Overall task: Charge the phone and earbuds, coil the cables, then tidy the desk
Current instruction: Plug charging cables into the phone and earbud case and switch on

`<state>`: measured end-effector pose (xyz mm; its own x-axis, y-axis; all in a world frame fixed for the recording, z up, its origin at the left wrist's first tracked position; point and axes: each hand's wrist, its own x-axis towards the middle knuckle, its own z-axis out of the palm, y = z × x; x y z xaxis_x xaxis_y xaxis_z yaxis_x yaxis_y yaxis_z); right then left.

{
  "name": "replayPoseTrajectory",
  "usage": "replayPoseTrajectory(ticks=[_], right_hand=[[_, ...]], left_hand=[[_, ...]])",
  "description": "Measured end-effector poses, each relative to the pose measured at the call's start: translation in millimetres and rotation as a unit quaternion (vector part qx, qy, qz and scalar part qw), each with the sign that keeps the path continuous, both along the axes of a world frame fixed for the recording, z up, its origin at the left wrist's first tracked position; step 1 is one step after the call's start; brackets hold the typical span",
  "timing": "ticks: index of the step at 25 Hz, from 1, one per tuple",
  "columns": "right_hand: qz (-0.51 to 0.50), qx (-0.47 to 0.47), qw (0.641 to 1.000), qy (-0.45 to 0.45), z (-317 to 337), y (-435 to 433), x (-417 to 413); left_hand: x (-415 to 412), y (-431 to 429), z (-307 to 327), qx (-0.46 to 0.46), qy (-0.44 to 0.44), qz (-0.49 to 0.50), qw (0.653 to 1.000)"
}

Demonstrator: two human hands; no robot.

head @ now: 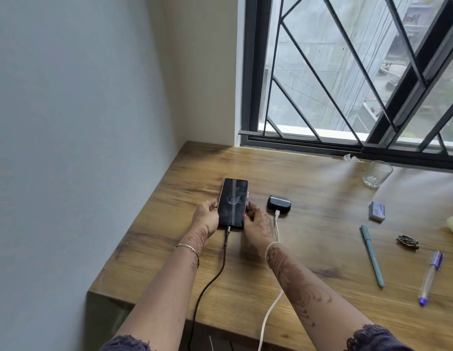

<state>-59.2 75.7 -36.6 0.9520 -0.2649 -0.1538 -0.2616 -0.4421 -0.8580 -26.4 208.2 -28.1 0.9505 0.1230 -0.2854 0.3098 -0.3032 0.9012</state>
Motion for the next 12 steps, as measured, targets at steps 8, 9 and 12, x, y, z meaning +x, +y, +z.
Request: replayPoseTrajectory(ticks=[8, 9, 12], right_hand=[[-0.080, 0.167, 0.981, -0.048, -7, 10, -7], [-0.083, 0.205, 0.974, -0.056, -7, 11, -9], [-0.093, 0.327, 0.937, -0.077, -8, 10, -13]], left_hand=[[-1, 12, -12, -0.132, -0.011, 0.032, 0.991], [-2, 14, -14, -0.158, -0.015, 0.034, 0.987], [-6, 18, -18, -0.245, -0.016, 0.040, 0.969]])
